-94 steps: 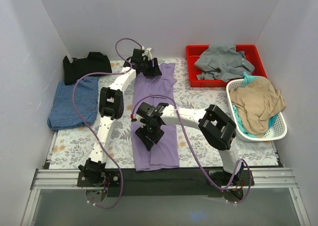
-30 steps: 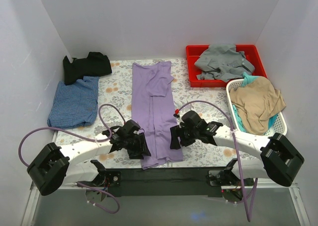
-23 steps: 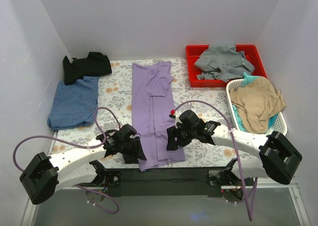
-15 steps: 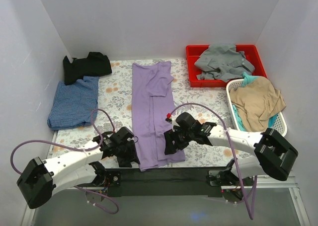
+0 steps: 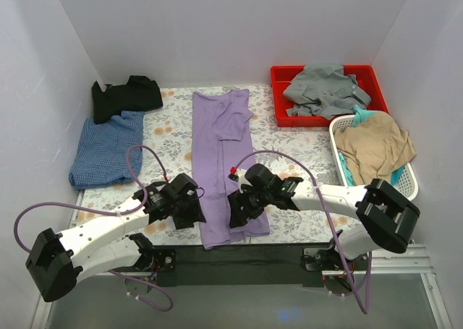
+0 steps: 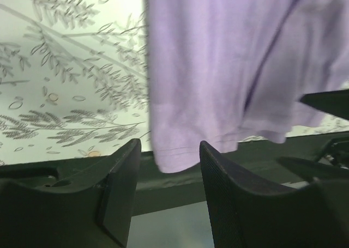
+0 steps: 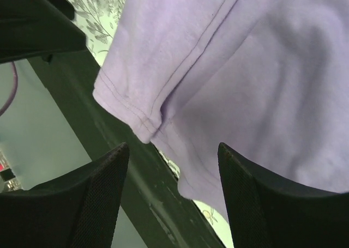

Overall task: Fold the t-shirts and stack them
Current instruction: Fold the tshirt

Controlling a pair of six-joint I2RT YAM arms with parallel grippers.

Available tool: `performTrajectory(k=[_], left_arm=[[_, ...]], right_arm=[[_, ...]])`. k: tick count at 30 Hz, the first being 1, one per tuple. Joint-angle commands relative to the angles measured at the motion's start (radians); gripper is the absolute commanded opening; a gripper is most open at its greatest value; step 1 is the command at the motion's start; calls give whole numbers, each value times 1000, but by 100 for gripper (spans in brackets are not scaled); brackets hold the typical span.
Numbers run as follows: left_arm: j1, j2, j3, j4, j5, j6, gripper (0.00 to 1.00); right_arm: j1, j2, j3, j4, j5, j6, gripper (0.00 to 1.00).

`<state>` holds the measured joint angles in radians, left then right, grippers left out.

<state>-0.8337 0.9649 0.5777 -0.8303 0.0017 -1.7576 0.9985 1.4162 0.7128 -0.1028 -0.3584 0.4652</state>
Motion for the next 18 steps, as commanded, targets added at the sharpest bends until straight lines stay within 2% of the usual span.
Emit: performTrajectory(k=[1,4,7,13,18], left_arm=[[-4,1,56,77,-36,36,46],[-4,27,53,198,41,75,46],[-4,70,37,247,116,75,45],[-4,115,4,257,95,83,45],[-4,202,-15,283,139,93,45]], right_arm=[[25,55,33,43,-34,-11,72],[38,89,28,48,-39,-7,72],[66,76,13,46,-42,15,72],[149,17,-9,29,-19,85,72],[181,-8,13,-32,44,110,72]])
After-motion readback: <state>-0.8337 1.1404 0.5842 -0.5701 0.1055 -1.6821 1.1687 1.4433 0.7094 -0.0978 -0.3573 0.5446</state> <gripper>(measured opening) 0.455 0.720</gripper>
